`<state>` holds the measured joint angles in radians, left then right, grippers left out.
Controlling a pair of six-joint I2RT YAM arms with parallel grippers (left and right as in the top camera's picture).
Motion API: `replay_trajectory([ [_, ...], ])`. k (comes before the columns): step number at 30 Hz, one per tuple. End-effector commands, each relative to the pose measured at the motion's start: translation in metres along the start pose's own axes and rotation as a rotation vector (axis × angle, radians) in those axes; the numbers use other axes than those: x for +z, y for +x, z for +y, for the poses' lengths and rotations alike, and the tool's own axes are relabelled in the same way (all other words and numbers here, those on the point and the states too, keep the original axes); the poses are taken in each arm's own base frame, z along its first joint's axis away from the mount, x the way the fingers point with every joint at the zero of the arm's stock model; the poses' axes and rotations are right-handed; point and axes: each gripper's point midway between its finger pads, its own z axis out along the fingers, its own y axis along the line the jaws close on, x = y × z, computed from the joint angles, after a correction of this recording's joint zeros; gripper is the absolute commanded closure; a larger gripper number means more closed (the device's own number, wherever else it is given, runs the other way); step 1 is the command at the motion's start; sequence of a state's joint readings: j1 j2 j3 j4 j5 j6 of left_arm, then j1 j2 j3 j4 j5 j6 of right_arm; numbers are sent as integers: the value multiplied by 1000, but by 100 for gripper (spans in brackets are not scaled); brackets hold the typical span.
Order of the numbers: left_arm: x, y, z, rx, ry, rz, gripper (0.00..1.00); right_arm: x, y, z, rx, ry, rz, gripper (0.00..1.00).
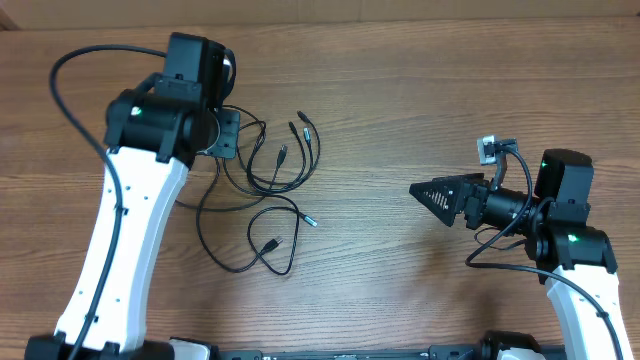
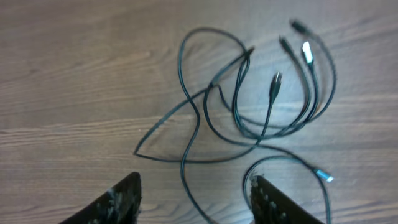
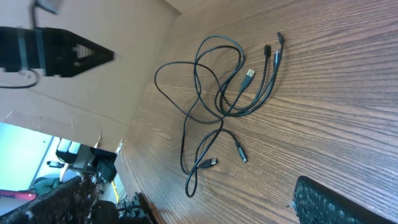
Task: Untangle cables
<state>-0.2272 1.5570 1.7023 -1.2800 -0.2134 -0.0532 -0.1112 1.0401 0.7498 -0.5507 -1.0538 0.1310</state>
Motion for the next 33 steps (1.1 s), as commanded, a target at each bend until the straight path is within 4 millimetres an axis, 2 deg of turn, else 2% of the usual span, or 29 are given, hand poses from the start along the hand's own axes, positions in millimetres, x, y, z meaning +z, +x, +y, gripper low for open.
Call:
replay_trajectory([
  [1, 37, 13, 0, 77, -36, 120, 43, -1, -2, 0, -5, 7, -5, 0],
  [5, 66, 24, 11, 82, -88, 227, 43, -1, -1, -8, 8, 50, -5, 0],
  [9, 88, 44, 32, 53, -114, 356, 59, -2, 2, -21, 34, 126, -4, 0],
  [10, 90, 46, 35, 46, -117, 369, 60, -2, 2, -21, 35, 126, -3, 0],
  [14, 102, 55, 61, -29, -119, 408, 54, -2, 2, -23, 33, 133, -6, 0],
  [18, 114, 68, 52, -30, 60, 439, 55, -2, 2, -24, 33, 140, -7, 0],
  [23, 137, 94, 52, -47, 66, 486, 58, -2, 2, -24, 32, 140, -7, 0],
  [25, 148, 103, 45, -48, 88, 489, 78, -2, 2, -24, 33, 140, -7, 0],
  [26, 155, 106, 37, -36, 130, 482, 92, -2, 2, -24, 33, 140, -7, 0],
  [27, 158, 107, 31, -37, 161, 473, 96, -2, 2, -24, 32, 140, -7, 0],
  [30, 157, 107, 27, -30, 189, 469, 96, -2, 2, -24, 32, 140, -7, 0],
  [33, 149, 95, 25, -38, 210, 424, 96, -2, 2, -24, 33, 140, -7, 0],
])
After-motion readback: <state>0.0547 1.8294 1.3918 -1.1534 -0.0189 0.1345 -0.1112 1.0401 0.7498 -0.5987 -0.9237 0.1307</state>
